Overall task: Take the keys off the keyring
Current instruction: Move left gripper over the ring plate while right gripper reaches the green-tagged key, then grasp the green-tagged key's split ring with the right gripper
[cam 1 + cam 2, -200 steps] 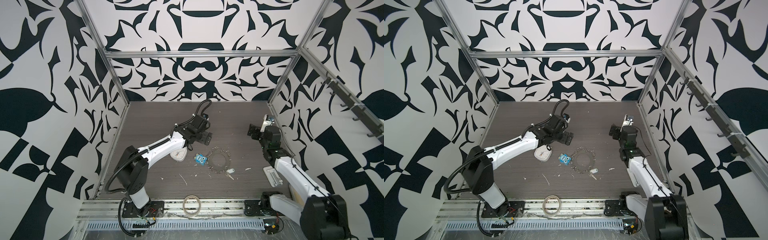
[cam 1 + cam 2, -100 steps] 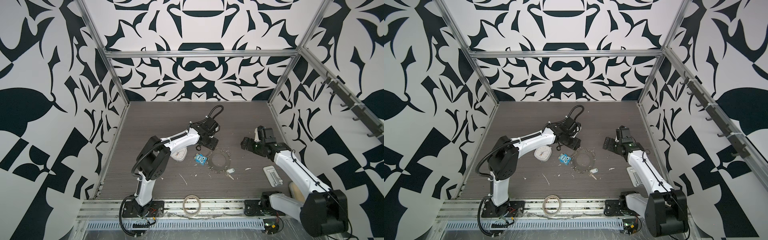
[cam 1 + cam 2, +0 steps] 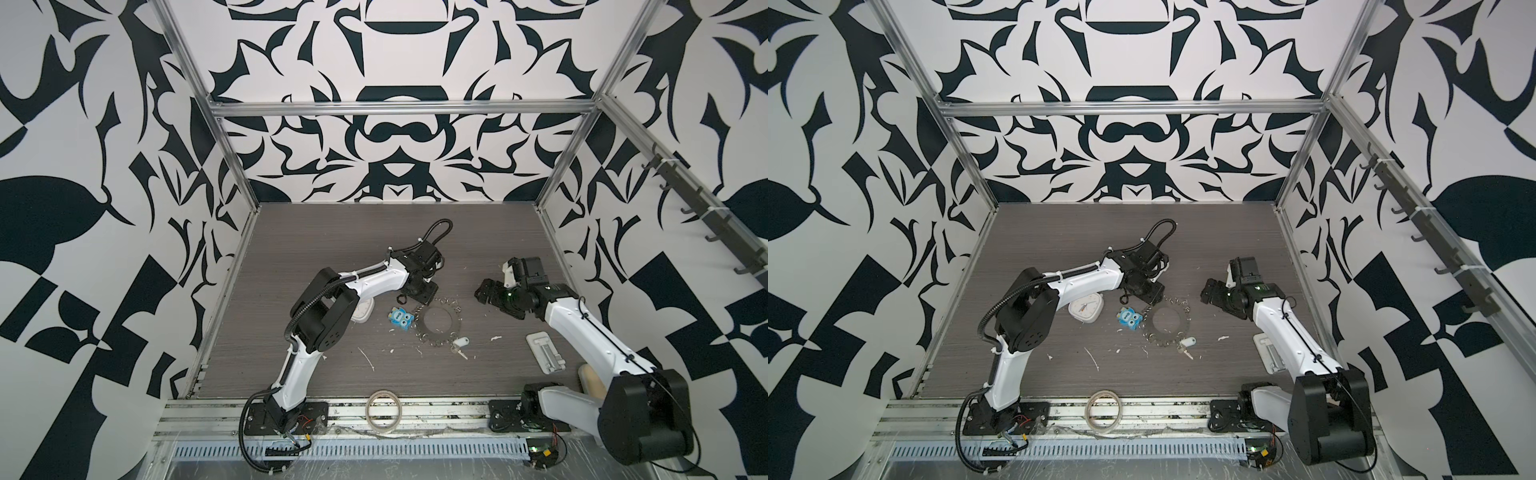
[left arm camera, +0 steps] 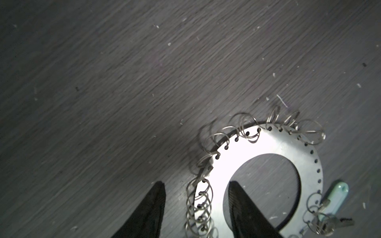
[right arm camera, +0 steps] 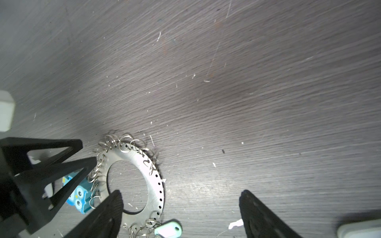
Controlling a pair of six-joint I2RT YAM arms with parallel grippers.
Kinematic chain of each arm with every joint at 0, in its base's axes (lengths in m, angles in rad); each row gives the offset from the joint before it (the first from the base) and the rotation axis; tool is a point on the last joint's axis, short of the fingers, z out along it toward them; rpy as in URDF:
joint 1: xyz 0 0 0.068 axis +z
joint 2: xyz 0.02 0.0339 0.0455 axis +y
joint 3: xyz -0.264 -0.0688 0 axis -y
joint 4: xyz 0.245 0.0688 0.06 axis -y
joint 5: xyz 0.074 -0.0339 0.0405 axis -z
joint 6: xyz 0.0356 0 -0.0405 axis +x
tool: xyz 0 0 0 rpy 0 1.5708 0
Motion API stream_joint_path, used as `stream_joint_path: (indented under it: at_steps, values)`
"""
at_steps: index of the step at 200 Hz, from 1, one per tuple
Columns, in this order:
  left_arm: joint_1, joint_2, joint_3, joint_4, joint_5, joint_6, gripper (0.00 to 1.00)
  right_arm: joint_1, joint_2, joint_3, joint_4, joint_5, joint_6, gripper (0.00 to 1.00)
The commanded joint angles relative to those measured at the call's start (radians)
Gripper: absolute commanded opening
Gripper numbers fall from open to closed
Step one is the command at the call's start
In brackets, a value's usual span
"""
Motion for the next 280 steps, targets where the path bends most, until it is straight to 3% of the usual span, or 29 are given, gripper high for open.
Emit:
stream_joint_path:
  at_steps: [1,96,140,177,203,240,280]
  values:
    - [-0.003,0.026,0.018,-0.005,0.019,0.015,0.52,0.007,-0.015,-0.018,-0.009,-0.033,0.008,0.91]
    - [-0.015,0.044,-0.009,0.059,0.013,0.019,0.41,0.024,-0.018,-0.073,0.076,-0.111,0.015,0.86]
    - [-0.015,0.058,-0.005,0.064,0.029,0.020,0.33,0.107,-0.027,-0.102,0.072,-0.104,0.058,0.81]
    - [-0.015,0.065,-0.004,0.073,0.032,0.018,0.29,0.230,-0.033,-0.112,0.032,-0.070,0.073,0.66]
    - [-0.015,0.069,-0.006,0.081,0.025,0.019,0.23,0.332,-0.059,-0.126,-0.002,0.025,0.065,0.65]
    - [-0.015,0.081,0.010,0.088,0.019,0.030,0.16,0.342,-0.108,-0.149,0.010,0.041,0.064,0.62]
    - [0.001,0.101,0.048,0.088,0.019,0.052,0.14,0.347,-0.110,-0.121,-0.004,0.053,-0.012,0.44]
